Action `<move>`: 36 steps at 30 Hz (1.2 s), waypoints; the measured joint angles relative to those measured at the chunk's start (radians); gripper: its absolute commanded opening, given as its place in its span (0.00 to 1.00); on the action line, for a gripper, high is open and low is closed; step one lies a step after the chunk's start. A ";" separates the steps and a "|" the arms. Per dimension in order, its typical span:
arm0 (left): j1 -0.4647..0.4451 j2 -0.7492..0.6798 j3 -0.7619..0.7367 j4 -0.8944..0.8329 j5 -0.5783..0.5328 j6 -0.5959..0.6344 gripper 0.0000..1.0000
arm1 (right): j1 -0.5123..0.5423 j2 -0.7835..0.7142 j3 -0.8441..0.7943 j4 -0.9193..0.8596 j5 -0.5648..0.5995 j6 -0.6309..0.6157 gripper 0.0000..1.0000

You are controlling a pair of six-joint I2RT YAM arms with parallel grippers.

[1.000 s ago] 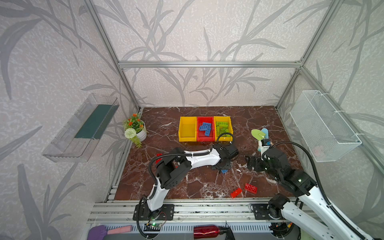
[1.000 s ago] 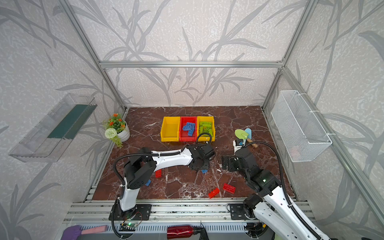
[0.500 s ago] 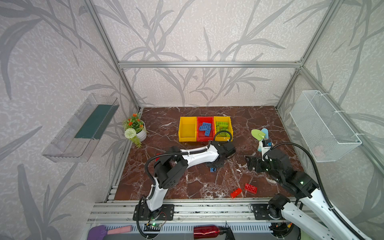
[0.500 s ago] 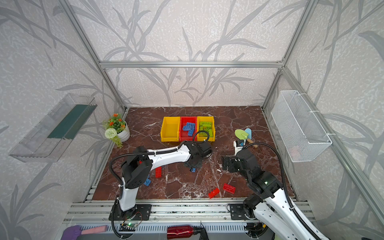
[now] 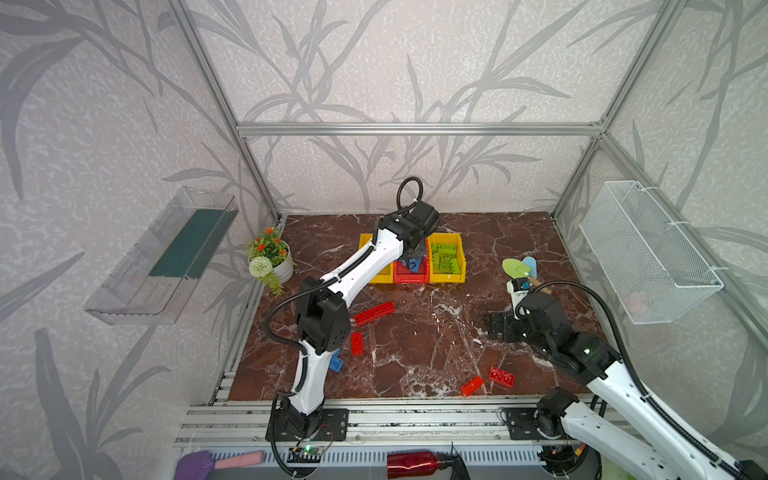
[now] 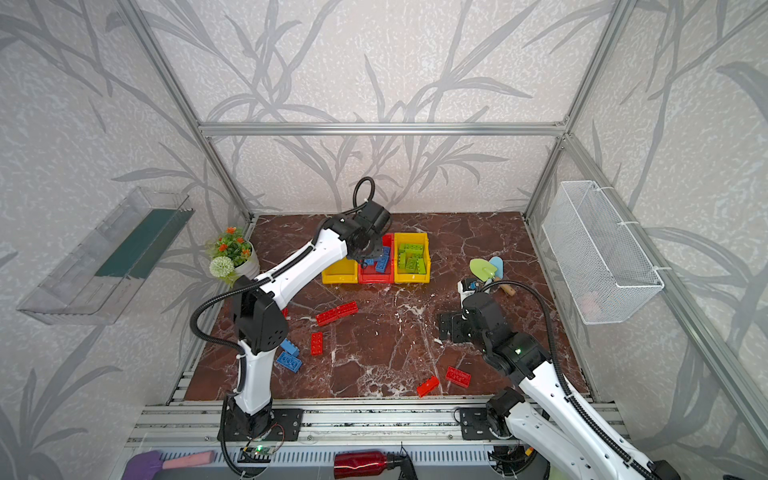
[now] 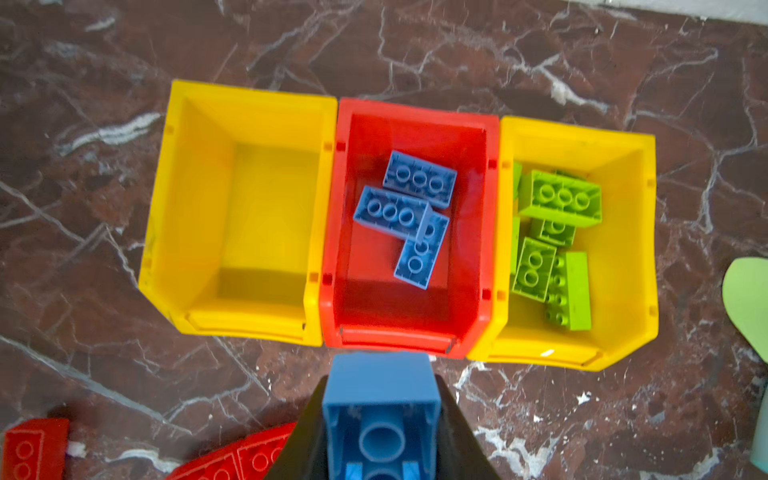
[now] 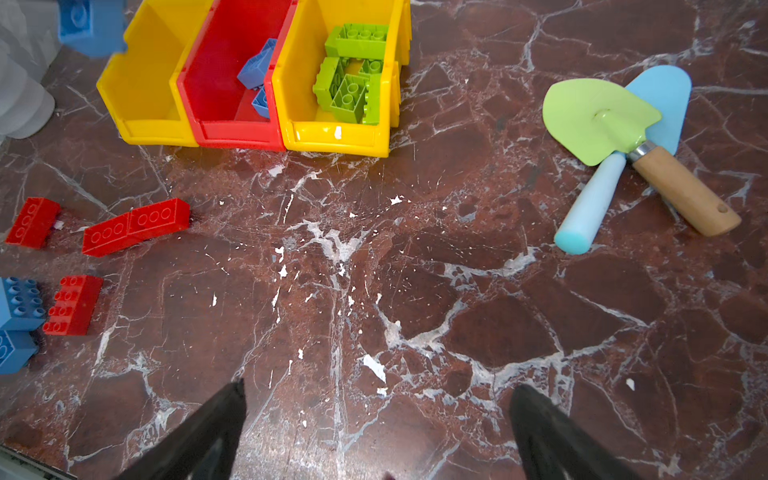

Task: Sort the legos into containers by color
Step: 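Carry the blue brick with the left gripper into the red bin and release, then lower the left gripper onto a blue brick beside the red bricks and close it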

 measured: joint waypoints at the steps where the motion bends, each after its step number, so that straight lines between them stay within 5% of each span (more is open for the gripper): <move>1: 0.011 0.043 0.069 -0.014 -0.002 0.013 0.17 | 0.000 0.007 0.000 0.001 0.000 0.000 0.99; 8: 0.067 0.311 0.414 -0.078 0.019 0.066 0.25 | -0.011 0.086 0.022 0.007 0.011 -0.006 0.99; 12: 0.092 0.355 0.448 -0.089 0.054 0.080 0.65 | -0.027 0.129 0.047 0.021 0.012 -0.014 0.99; 14: 0.102 0.356 0.448 -0.088 0.076 0.081 0.75 | -0.037 0.146 0.055 0.033 0.011 -0.019 0.99; 20: 0.111 0.348 0.447 -0.078 0.128 0.083 0.76 | -0.045 0.196 0.072 0.063 -0.001 -0.026 0.99; 23: 0.110 0.254 0.291 -0.038 0.130 0.075 0.76 | -0.045 0.211 0.072 0.076 -0.021 -0.030 0.99; 27: 0.110 -0.034 -0.124 0.056 0.108 0.032 0.75 | -0.045 0.227 0.072 0.109 -0.067 -0.030 0.99; 30: 0.110 -0.194 -0.251 0.053 0.083 0.000 0.75 | -0.045 0.241 0.071 0.130 -0.097 -0.029 0.99; 32: 0.110 -0.377 -0.494 0.179 0.044 -0.046 0.75 | -0.032 0.257 0.071 0.154 -0.120 -0.025 0.99; 36: 0.110 -0.724 -0.903 0.140 -0.015 -0.157 0.74 | 0.031 0.312 0.072 0.191 -0.139 -0.022 0.99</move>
